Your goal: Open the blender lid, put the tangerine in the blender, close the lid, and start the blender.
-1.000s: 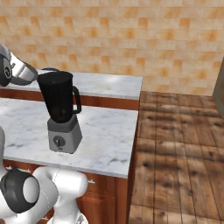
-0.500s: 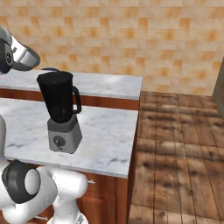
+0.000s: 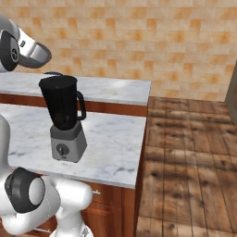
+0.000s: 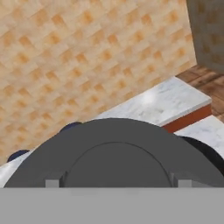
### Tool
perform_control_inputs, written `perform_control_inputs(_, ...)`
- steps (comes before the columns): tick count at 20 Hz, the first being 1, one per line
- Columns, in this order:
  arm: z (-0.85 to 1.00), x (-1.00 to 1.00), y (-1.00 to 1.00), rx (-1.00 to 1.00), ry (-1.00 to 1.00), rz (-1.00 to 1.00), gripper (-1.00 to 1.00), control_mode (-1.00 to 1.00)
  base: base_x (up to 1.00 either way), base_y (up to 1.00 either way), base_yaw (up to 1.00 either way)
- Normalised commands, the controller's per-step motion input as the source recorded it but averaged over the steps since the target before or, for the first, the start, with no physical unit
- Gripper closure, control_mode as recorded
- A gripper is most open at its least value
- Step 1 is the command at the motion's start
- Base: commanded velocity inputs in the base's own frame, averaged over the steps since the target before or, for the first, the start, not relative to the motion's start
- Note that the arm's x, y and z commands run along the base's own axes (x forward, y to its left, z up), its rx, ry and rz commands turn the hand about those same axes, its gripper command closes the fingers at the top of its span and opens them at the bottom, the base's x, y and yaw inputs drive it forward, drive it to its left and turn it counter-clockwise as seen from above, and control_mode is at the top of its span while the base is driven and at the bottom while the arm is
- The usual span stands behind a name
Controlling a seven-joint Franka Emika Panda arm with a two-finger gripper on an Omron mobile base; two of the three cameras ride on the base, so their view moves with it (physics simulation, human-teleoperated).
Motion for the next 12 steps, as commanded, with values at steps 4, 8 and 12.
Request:
perform_control_inputs(4,-0.12,0.03,-0.18,-0.15,-0.01,0.00,1.00,-1.00,0.00,0.00,0.00)
perform_control_inputs(8,-0.40,0.04,-0.01,-0.12,0.00,0.00,1.00,-1.00,0.00,0.00,0.00)
perform_control_inputs(12,-0.44,0.03,-0.01,-0.16,0.00,0.00,1.00,-1.00,0.00,0.00,0.00)
